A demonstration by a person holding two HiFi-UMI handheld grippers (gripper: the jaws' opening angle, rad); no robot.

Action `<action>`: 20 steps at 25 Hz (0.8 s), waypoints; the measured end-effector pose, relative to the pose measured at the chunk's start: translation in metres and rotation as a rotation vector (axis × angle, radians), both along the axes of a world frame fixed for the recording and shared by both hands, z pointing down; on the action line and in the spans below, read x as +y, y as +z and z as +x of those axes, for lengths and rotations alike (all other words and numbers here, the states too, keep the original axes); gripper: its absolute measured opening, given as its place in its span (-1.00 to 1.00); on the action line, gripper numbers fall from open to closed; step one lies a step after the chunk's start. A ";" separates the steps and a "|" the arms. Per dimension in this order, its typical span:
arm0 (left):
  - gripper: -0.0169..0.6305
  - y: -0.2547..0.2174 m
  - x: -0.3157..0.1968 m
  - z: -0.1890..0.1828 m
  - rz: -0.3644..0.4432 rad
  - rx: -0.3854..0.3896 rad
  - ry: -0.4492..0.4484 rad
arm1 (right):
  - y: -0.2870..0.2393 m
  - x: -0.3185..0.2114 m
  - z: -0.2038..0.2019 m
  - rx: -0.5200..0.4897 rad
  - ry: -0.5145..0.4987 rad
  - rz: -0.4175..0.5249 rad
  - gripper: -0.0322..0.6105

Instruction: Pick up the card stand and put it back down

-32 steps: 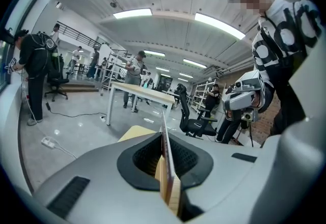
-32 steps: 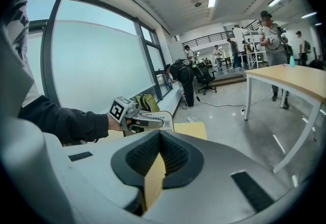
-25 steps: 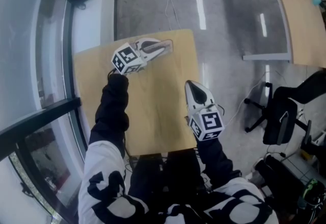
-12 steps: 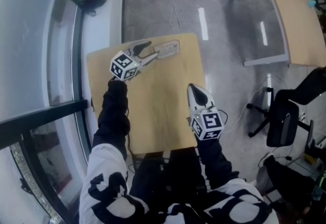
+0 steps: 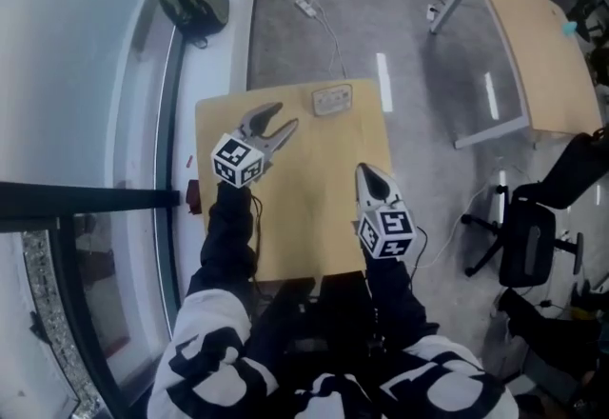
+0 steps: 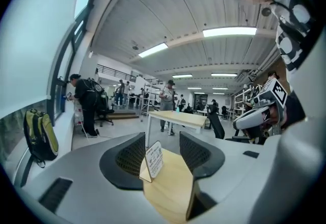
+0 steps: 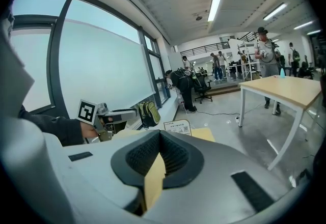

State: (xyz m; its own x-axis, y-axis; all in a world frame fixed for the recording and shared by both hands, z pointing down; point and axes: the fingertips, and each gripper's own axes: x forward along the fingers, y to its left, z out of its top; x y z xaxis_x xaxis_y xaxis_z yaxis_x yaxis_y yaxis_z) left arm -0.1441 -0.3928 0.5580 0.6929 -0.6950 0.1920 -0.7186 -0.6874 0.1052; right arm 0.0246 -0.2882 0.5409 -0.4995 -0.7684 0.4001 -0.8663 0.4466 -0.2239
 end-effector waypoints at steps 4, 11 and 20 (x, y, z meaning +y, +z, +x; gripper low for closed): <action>-0.30 -0.025 0.041 -0.003 0.016 0.011 -0.081 | -0.023 0.019 -0.021 -0.008 -0.002 0.049 -0.83; -0.79 -0.081 0.106 0.003 0.061 -0.040 -0.152 | -0.071 0.051 -0.039 -0.012 -0.003 0.153 -0.83; -0.92 -0.135 0.179 -0.028 0.126 0.007 -0.386 | -0.120 0.083 -0.066 0.014 -0.016 0.278 -0.83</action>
